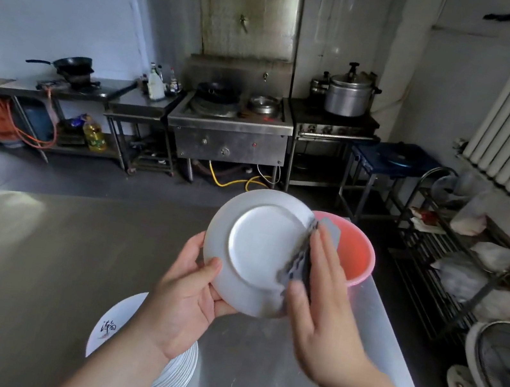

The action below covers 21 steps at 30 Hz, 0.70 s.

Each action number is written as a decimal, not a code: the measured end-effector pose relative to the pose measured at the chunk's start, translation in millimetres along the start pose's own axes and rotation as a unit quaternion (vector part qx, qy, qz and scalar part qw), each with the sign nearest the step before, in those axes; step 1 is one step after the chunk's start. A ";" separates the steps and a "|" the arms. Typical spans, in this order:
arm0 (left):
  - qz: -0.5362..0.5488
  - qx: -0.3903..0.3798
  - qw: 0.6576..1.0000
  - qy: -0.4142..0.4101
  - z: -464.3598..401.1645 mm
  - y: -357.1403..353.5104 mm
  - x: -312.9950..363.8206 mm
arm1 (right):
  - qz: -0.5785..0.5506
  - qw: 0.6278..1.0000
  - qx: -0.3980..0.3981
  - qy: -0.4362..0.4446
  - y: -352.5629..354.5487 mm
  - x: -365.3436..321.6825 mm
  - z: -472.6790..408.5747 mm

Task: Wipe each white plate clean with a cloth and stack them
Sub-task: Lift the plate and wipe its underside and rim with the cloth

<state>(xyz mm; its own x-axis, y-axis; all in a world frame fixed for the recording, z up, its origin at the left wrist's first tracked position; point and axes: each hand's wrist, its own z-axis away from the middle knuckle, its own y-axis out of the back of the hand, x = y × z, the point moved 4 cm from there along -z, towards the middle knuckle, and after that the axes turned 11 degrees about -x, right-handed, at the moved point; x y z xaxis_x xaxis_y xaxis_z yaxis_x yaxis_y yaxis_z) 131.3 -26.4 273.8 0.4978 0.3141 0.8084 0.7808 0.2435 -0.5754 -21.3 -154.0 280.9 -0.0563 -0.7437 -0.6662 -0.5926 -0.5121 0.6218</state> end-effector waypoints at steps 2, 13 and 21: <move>0.009 -0.008 1.000 -0.017 0.8 -7.4 -2.9 | -0.034 0.998 0.043 -0.022 17.6 2.4 -18.3; -0.011 -0.041 0.999 0.009 2.4 -21.0 -16.0 | -0.105 0.982 0.159 -0.007 11.0 14.1 4.1; -0.024 -0.028 0.999 0.019 -4.0 -4.5 -1.7 | -0.040 0.999 0.026 0.019 24.6 5.5 -7.3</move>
<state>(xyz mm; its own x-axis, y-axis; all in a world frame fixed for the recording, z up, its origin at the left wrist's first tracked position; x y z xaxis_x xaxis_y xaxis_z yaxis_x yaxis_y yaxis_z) 128.5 -31.7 275.6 0.4729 0.2687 0.8392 0.8231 0.2053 -0.5295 -30.3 -173.8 295.5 0.0231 -0.7184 -0.6953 -0.6344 -0.5480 0.5452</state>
